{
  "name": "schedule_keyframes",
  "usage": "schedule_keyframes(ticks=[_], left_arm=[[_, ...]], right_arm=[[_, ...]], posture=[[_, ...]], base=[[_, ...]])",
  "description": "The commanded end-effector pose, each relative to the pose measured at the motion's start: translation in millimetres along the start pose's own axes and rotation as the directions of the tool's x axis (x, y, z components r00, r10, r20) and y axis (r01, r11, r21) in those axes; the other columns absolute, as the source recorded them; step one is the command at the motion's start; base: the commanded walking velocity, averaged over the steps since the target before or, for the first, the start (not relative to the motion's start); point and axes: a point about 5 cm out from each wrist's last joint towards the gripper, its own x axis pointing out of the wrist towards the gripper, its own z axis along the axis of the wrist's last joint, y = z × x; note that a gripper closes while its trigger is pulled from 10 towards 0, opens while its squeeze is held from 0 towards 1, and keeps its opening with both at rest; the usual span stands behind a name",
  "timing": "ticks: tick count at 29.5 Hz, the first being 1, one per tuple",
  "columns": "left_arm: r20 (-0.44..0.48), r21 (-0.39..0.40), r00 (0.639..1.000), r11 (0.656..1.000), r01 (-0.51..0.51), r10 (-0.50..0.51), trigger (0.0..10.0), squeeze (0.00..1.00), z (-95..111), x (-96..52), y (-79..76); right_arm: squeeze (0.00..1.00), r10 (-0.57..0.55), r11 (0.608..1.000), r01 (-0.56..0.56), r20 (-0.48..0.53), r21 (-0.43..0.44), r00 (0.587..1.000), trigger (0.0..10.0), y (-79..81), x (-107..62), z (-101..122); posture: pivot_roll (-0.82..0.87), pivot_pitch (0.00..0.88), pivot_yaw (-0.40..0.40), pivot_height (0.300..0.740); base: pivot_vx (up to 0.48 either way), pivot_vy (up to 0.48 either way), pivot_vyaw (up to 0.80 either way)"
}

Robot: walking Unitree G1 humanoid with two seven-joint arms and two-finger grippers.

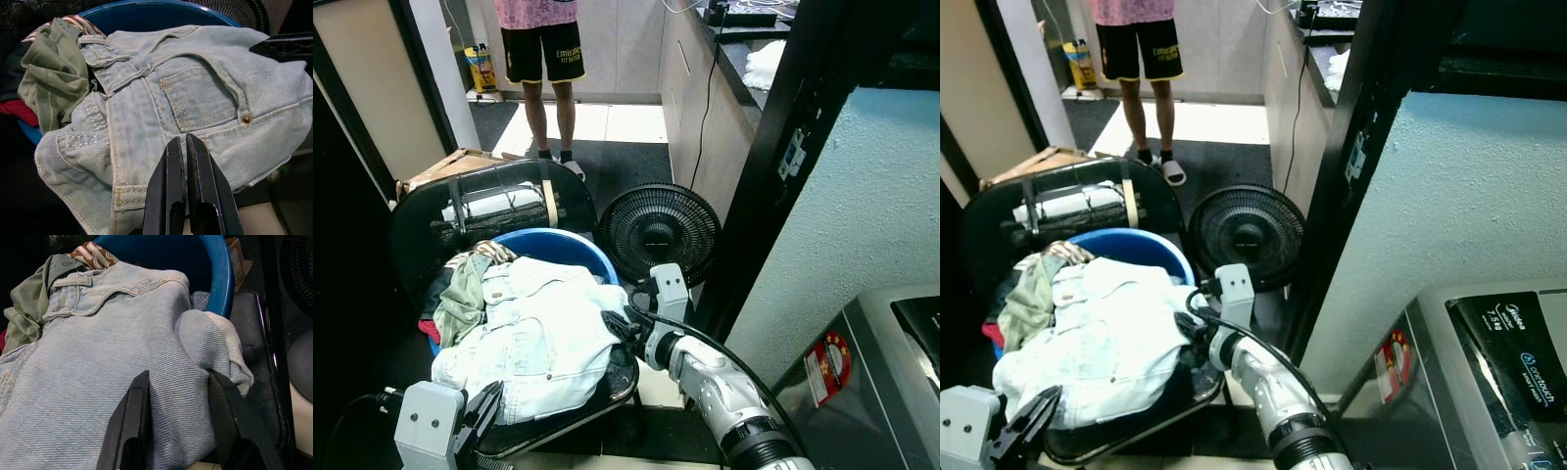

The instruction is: Clothes washing

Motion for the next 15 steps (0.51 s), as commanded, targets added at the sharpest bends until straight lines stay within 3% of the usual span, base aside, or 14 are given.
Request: schedule_keyframes(ticks=[1, 11, 15], left_arm=[[-0.024, -0.003, 1.0, 1.0, 0.002, -0.002, 10.0, 0.0, -2.6, -3.9, 0.8], [-0.029, -0.001, 0.999, 1.0, 0.016, -0.016, 10.0, 0.0, -3.1, -3.2, 2.2], [-0.027, 0.002, 0.999, 1.0, 0.019, -0.019, 10.0, 0.0, -2.7, -2.0, 3.1]], right_arm=[[0.0, 0.054, 0.998, -0.054, -0.026, 0.017, 0.998, 0.0, 13.6, 4.9, -7.0], [0.0, 0.098, 0.991, -0.099, 0.022, 0.084, 0.995, 0.0, 21.1, 4.4, -1.1], [0.0, 0.178, 0.959, -0.21, 0.172, 0.191, 0.969, 0.0, 32.2, -0.3, 24.2]], posture=[[0.04, 0.142, 0.063, 0.74], [0.04, 0.135, 0.064, 0.74], [0.04, 0.13, 0.065, 0.74]], base=[[0.0, 0.0, 0.0], [0.0, 0.0, 0.0], [0.0, 0.0, 0.0]])
